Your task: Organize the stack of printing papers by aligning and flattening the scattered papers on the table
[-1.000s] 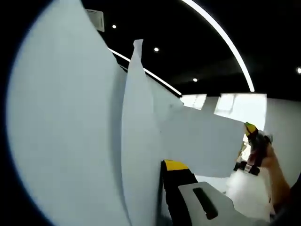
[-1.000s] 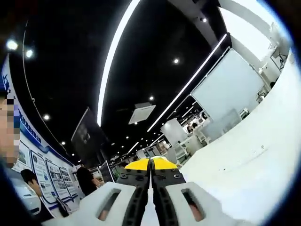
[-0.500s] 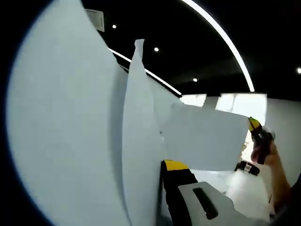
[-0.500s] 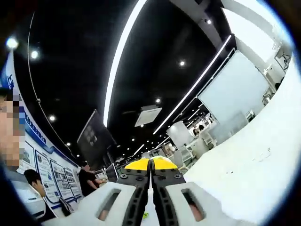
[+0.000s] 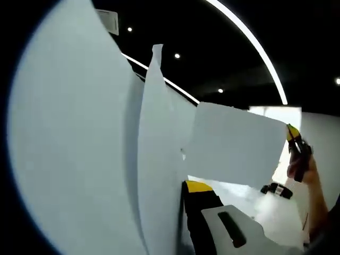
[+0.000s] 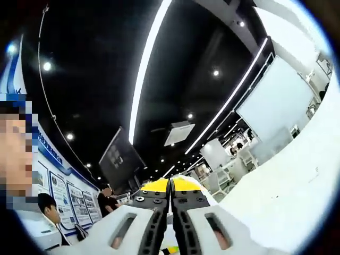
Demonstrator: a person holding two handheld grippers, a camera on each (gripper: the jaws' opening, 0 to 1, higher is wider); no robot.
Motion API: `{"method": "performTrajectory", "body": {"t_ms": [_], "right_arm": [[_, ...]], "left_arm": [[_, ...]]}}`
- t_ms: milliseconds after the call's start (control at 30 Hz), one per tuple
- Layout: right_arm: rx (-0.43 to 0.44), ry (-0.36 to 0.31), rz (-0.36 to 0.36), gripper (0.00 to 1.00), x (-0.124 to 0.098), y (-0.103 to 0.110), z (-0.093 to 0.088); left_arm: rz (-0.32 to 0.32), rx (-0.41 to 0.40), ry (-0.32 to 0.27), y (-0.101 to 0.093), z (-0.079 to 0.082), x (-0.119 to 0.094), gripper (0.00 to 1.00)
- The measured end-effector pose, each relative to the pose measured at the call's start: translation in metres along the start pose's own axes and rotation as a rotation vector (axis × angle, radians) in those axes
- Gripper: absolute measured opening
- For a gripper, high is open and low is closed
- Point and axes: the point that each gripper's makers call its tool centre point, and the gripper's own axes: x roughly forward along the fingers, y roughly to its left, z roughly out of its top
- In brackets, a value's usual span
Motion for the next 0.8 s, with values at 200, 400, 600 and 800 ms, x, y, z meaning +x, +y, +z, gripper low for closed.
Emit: {"method": "performTrajectory", "body": {"t_ms": [200,400,600,800], "right_arm": [[0.01,-0.011,0.049,0.0,0.005,0.014,0.002],[0.001,-0.016,0.091,0.0,-0.001,0.013,0.005],[-0.009,-0.024,0.136,0.0,-0.001,0.019,0.006],[0.024,-0.035,0.194,0.0,0.003,0.029,0.009]], "left_arm": [[-0.01,-0.04,-0.017,0.0,0.002,-0.001,0.06],[-0.008,-0.077,-0.024,0.002,0.003,-0.002,0.06],[-0.007,-0.079,-0.023,0.002,0.003,-0.002,0.06],[-0.006,-0.081,-0.022,0.002,0.003,-0.002,0.06]]}}
